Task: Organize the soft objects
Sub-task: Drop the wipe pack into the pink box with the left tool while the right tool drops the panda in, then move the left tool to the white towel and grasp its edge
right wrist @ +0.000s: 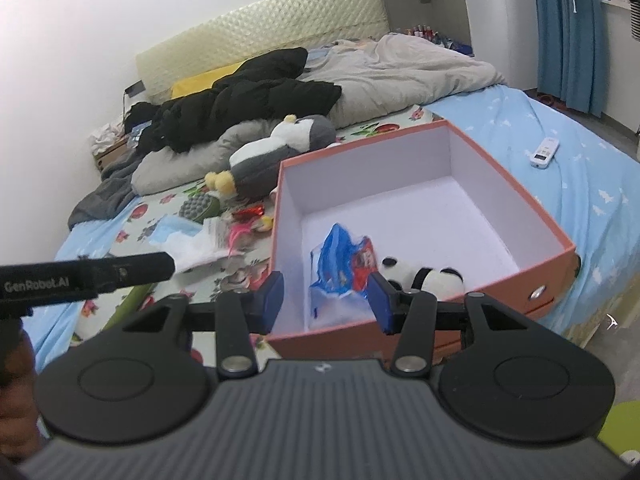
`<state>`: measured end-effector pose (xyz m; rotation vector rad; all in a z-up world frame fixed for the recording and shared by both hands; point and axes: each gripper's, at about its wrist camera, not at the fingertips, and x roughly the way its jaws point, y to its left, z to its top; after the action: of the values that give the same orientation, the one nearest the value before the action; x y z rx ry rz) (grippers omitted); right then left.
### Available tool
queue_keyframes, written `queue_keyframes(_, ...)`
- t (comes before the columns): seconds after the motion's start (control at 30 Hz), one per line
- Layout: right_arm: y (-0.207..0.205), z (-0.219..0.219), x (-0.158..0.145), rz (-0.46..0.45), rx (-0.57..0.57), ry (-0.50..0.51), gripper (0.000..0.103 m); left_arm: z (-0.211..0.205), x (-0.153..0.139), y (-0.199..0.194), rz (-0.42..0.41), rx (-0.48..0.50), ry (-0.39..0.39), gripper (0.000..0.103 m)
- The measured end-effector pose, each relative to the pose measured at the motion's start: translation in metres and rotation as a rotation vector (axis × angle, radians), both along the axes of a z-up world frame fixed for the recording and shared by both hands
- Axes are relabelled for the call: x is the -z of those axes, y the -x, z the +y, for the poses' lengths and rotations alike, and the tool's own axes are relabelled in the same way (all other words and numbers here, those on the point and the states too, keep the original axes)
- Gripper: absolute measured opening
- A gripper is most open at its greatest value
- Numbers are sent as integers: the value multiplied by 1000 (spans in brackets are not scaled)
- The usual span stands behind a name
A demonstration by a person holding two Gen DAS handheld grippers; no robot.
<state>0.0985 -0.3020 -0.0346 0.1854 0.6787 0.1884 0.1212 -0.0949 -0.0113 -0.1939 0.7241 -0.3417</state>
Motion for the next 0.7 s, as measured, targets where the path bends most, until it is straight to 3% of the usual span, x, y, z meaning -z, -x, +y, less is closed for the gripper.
queue_keyframes(0.7, 25, 40, -1, -10, -106, 17, 50, 46, -1, 57, 1, -107, 17, 41)
